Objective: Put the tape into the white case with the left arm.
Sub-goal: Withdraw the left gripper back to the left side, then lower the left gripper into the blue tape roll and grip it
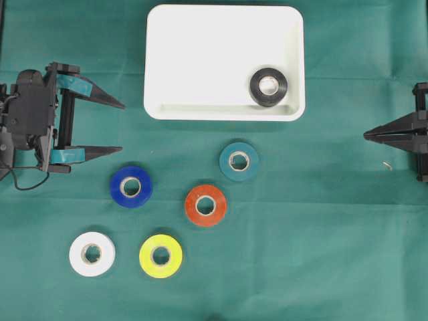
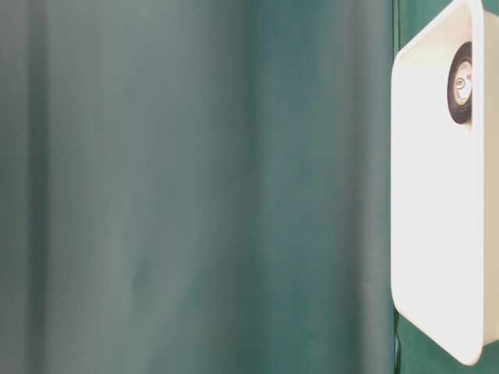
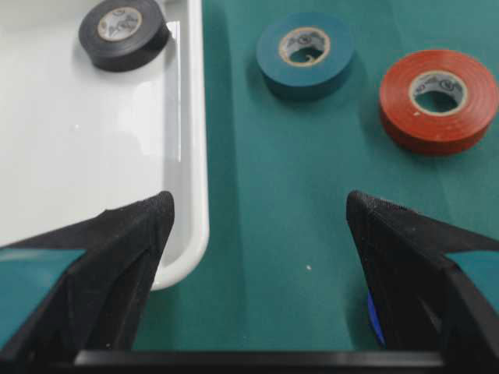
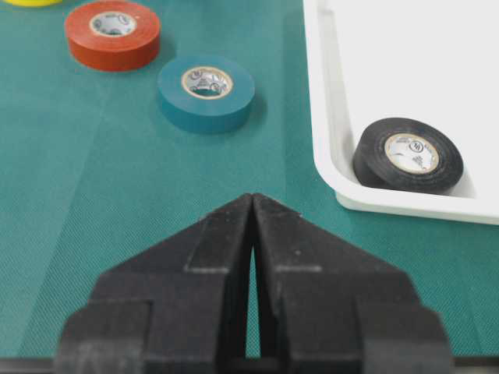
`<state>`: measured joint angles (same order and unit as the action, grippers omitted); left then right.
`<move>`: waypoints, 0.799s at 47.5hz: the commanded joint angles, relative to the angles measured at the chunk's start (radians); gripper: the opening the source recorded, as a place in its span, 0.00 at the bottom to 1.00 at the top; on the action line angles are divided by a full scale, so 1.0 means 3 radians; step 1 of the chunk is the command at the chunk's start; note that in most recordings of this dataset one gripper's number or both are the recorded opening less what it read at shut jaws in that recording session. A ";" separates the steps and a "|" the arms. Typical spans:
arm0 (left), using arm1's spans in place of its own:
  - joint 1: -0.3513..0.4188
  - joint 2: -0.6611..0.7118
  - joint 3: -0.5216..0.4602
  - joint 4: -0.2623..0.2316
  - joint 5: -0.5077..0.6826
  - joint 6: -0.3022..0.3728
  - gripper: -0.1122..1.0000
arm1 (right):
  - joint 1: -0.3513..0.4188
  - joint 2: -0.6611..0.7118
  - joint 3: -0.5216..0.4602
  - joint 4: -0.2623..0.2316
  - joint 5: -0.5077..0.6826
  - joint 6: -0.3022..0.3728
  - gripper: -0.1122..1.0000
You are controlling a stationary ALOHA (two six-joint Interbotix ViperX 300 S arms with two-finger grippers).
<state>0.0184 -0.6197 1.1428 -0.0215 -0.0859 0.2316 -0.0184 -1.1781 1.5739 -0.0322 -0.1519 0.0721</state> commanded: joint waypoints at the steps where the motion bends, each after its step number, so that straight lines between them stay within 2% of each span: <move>1: -0.0031 0.0005 -0.0031 -0.0010 -0.0036 -0.0010 0.93 | 0.0000 0.0015 -0.0036 0.0000 -0.0041 0.0000 0.02; 14: -0.0343 0.0061 -0.0005 -0.0015 -0.0020 -0.0020 0.93 | 0.0000 0.0015 -0.0036 0.0000 -0.0041 0.0000 0.02; 19: -0.0440 0.0056 0.0015 -0.0015 -0.0005 -0.0092 0.93 | 0.0000 0.0015 -0.0036 -0.0005 -0.0041 0.0000 0.02; 28: -0.0455 0.0051 0.0056 -0.0015 0.0041 -0.0297 0.93 | 0.0000 0.0015 -0.0036 0.0000 -0.0041 0.0000 0.02; 38: -0.0460 0.0184 0.0041 -0.0015 0.0026 -0.0322 0.93 | 0.0000 0.0015 -0.0036 -0.0005 -0.0036 0.0000 0.02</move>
<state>-0.1166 -0.5829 1.1689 -0.0245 -0.0706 0.1365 -0.0184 -1.1796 1.5739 -0.0322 -0.1534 0.0721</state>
